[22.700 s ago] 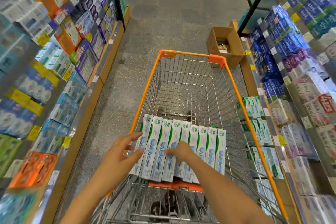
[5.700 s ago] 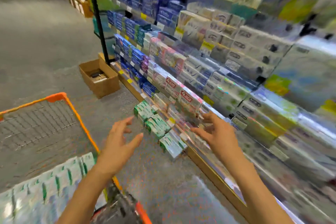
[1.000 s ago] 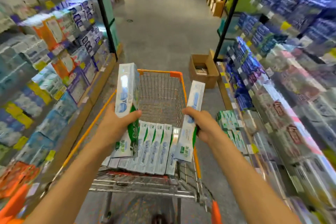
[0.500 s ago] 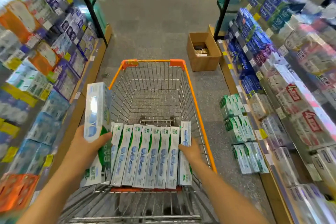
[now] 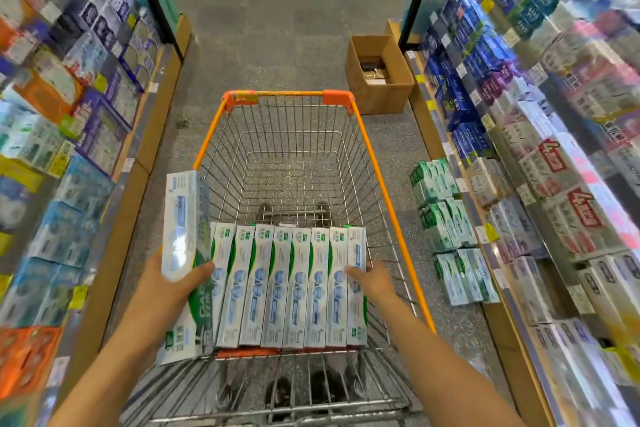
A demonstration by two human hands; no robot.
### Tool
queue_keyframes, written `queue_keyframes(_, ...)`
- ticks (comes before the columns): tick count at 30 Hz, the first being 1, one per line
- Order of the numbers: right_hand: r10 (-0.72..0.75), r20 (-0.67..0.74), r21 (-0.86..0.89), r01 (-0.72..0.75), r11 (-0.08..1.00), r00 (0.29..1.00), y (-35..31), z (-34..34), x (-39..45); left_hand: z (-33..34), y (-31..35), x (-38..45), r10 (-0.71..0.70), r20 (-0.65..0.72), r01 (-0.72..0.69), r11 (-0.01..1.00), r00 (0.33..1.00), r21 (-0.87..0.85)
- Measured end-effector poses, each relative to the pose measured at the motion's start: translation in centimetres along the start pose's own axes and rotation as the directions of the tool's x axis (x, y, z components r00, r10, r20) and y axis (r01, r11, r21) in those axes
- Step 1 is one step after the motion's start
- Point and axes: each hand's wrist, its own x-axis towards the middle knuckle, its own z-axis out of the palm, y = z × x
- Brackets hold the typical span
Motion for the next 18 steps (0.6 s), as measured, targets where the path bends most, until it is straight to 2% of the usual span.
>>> queue_keyframes(3,-0.056,-0.158,0.098,0.073,0.993,0.986,-2.1,-1.4,-0.3,-0.7,0.2,-0.2,0.029,-0.013,-0.030,0.998,0.999,-0.048)
queue_keyframes(4,-0.062,-0.169,0.100,0.080,0.992,0.984,-2.3,-1.7,-0.6,-1.0,0.4,-0.4,0.033,-0.029,-0.034,0.998,0.999,-0.057)
queue_keyframes(6,-0.028,-0.114,0.043,0.033,0.999,0.993,-1.9,-1.6,-1.1,-1.7,0.4,-0.4,0.041,-0.031,-0.043,0.997,0.999,-0.067)
queue_keyframes(9,0.099,0.037,-0.029,-0.098,0.995,0.994,-0.4,-0.3,-1.8,-2.3,0.2,-0.6,0.040,-0.011,-0.041,0.997,0.999,-0.060)
queue_keyframes(13,0.157,0.004,0.075,-0.157,0.985,0.988,1.2,1.5,-0.8,-2.7,-0.7,-1.1,0.025,-0.017,-0.026,0.999,1.000,-0.041)
queue_keyframes(18,0.139,-0.055,0.063,-0.135,0.989,0.989,1.1,2.1,-1.2,-2.1,-1.1,-1.7,-0.007,0.025,0.009,0.998,1.000,-0.061)
